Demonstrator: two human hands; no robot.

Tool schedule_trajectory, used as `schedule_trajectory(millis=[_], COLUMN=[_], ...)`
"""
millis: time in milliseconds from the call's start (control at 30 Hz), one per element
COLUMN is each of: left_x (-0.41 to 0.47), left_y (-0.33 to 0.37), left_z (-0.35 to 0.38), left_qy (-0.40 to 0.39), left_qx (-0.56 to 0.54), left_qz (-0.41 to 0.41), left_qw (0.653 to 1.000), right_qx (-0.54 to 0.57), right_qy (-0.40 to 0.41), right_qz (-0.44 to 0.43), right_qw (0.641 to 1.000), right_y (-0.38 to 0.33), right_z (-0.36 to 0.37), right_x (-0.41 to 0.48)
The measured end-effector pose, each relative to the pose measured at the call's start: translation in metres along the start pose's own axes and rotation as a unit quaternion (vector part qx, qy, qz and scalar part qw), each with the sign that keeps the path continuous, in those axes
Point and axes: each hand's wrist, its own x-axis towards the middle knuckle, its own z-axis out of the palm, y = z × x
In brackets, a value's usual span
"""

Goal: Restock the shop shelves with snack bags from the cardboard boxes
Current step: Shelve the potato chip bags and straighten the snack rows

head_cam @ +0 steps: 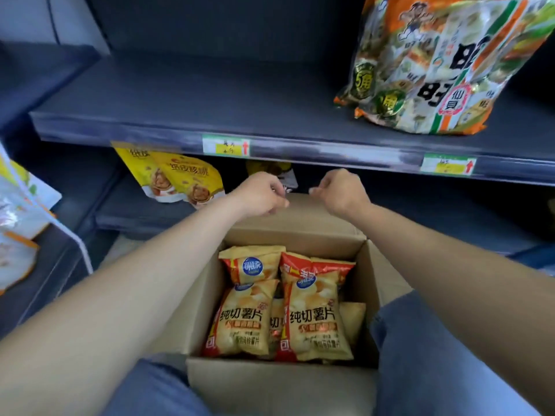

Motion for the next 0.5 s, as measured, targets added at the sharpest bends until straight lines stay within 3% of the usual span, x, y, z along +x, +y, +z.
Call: schedule_trajectory(millis=[133,233,400,500], left_x=[-0.014,-0.022,-0.033,-0.039], left_y=[-0.064,-0.102,-0.146,-0.155], left_z=[0.017,0.031,0.061,0.078], left_qy=[-0.044,-0.095,-0.136,-0.162], left_qx=[0.041,0.060,0.061,0.039], left_qz=[-0.104,-0.180,-0.268,-0.303], left_qw=[0.993,0.977,0.952,0.938], right_qx=[-0.133,-0.160,-0.178,-0.132], right_qy=[-0.159,-0.233,-0.286,-0.313], right_qz=[0.066,0.114,0.168,0.214], right_qw=[0.976,0.953,0.926,0.916], right_y=[0.023,0.040,0.071,0.088], right_z=[0.056,0.076,0.098,0.114], right_x=[-0.015,-0.029,-0.042,-0.041])
